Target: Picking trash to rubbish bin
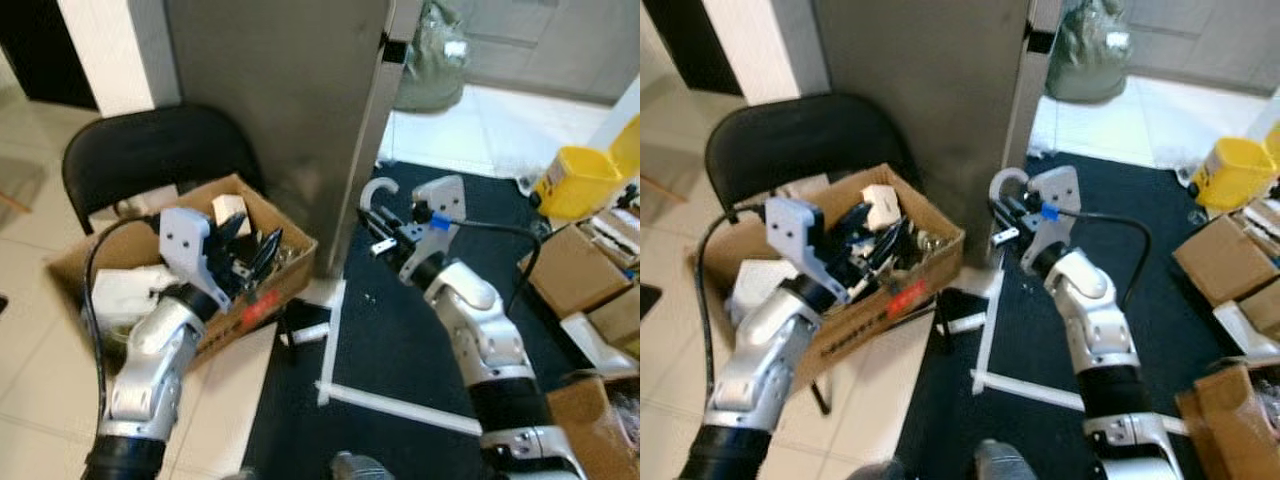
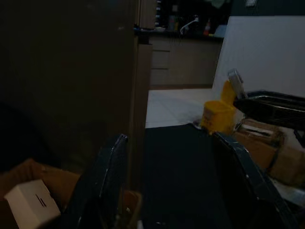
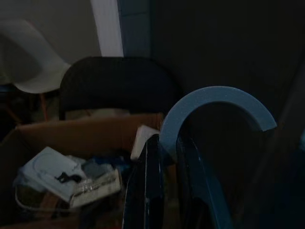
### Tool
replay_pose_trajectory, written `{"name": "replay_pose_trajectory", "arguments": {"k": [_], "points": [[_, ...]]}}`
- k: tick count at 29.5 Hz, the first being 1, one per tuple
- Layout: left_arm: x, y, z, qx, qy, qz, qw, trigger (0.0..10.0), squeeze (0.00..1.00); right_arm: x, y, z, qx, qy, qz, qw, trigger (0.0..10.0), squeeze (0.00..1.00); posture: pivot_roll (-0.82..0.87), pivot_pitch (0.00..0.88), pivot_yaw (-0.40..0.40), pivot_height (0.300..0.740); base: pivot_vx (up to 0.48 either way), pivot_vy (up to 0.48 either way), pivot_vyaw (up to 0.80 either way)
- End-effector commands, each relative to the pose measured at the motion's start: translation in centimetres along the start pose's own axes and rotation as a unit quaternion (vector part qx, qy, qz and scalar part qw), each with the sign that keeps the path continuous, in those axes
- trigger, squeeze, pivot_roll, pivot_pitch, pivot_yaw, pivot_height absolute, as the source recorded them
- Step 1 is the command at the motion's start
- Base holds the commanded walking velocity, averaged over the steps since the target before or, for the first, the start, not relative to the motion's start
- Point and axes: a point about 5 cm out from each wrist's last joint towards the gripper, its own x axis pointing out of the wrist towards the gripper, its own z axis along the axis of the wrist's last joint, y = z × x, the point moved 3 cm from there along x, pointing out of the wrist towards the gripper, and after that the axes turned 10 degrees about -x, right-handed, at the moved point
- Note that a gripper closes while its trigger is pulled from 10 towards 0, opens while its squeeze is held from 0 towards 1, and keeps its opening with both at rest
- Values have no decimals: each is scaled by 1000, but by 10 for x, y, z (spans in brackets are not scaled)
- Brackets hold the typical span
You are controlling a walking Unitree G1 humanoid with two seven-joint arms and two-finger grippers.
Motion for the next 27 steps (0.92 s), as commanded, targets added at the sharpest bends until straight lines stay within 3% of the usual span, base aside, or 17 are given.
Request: {"name": "replay_pose_trajectory", "arguments": {"k": [1, 7, 12, 15, 27], "points": [[-2, -1, -1, 4, 4, 0, 1000, 10000, 0, -2, 2, 4, -9, -7, 18, 1000, 10000, 0, -60, 0, -26, 740, 480, 0, 0], [-6, 1, -2, 8, 9, 8, 1000, 10000, 0, -3, 1, 8, -23, -4, 46, 999, 10000, 0, -60, 0, -26, 740, 436, 0, 760], [-10, 4, -2, 21, 19, 22, 999, 10000, 0, 2, 2, 17, -44, -8, 83, 996, 10000, 0, -53, 0, -26, 740, 0, 0, 794], [-16, 8, -2, 25, 38, 26, 999, 10000, 0, 3, 4, 12, -83, 14, 91, 992, 10000, 0, -53, 0, -26, 740, 0, 0, 0], [-40, 22, -11, 40, 109, 32, 993, 10000, 0, -1, 10, 5, -145, 62, 150, 976, 10000, 0, -44, 0, -26, 740, 0, 0, 0]]}}
